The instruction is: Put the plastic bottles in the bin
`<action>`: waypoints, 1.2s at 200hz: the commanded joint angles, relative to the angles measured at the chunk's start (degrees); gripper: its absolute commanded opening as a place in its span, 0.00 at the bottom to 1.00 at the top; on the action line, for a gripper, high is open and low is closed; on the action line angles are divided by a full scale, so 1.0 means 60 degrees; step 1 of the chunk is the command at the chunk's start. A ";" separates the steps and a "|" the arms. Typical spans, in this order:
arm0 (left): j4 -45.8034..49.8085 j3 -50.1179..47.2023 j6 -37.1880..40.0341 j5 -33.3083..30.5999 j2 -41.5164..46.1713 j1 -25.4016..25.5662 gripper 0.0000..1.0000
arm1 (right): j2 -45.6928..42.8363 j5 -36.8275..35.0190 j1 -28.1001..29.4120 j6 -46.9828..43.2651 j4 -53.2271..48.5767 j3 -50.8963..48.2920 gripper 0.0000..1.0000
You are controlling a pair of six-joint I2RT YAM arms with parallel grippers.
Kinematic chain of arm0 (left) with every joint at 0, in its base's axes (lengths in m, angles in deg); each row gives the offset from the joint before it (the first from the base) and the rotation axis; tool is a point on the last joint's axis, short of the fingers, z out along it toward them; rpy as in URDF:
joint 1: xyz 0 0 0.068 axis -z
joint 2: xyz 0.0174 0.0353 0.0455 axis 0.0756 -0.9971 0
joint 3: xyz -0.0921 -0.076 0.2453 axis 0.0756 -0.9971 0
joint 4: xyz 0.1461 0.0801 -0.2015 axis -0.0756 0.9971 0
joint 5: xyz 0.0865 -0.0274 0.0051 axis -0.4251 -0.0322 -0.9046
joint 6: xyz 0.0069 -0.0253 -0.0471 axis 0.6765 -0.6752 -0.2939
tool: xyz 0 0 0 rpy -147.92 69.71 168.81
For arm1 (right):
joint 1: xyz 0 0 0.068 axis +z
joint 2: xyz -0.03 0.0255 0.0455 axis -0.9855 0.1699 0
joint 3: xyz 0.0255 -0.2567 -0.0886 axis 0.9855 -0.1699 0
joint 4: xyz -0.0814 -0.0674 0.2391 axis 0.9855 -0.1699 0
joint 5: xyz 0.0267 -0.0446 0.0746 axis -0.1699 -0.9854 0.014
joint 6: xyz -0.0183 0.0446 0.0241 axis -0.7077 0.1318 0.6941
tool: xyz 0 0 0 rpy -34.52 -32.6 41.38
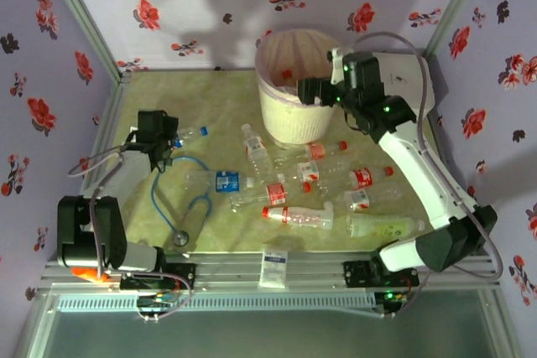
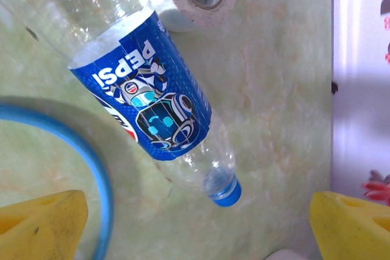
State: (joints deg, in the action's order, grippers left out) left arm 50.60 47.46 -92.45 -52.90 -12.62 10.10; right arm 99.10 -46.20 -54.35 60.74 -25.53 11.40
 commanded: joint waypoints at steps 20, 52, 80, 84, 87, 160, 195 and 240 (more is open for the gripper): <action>-0.0974 0.0027 -0.2298 -0.0777 -0.1310 0.0325 0.86 | -0.1157 0.0368 -0.0596 0.0616 0.0397 -0.1078 0.99; -0.1059 0.0684 -0.2391 -0.1006 -0.2328 0.0412 0.86 | -0.1591 0.0716 -0.0933 0.0660 0.0165 -0.1547 0.99; -0.1321 0.0933 -0.2577 -0.1055 -0.3089 0.0432 0.86 | -0.1748 0.0701 -0.1074 0.0496 -0.0236 -0.1773 0.99; -0.1354 0.0935 -0.2616 -0.1056 -0.3179 0.0432 0.86 | -0.1783 0.0701 -0.1108 0.0482 -0.0268 -0.1809 0.99; -0.1372 0.0935 -0.2626 -0.1058 -0.3250 0.0430 0.86 | -0.1804 0.0701 -0.1120 0.0475 -0.0288 -0.1838 0.99; -0.1646 0.0571 -0.2650 -0.0985 -0.3404 0.0519 0.55 | -0.2341 0.0657 -0.1462 0.0612 -0.0494 -0.2540 0.99; -0.1474 0.0503 -0.2079 -0.0998 -0.2623 0.0592 0.48 | -0.2570 0.0628 -0.1506 0.0656 -0.0571 -0.2537 0.99; -0.0964 0.0439 -0.0708 -0.1028 -0.0968 0.0742 0.44 | -0.2801 0.1229 -0.1516 0.0794 -0.0464 -0.2474 0.99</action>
State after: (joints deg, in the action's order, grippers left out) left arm 42.27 50.26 -103.77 -58.02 -25.10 13.70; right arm 83.78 -42.13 -63.09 63.87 -28.05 -3.72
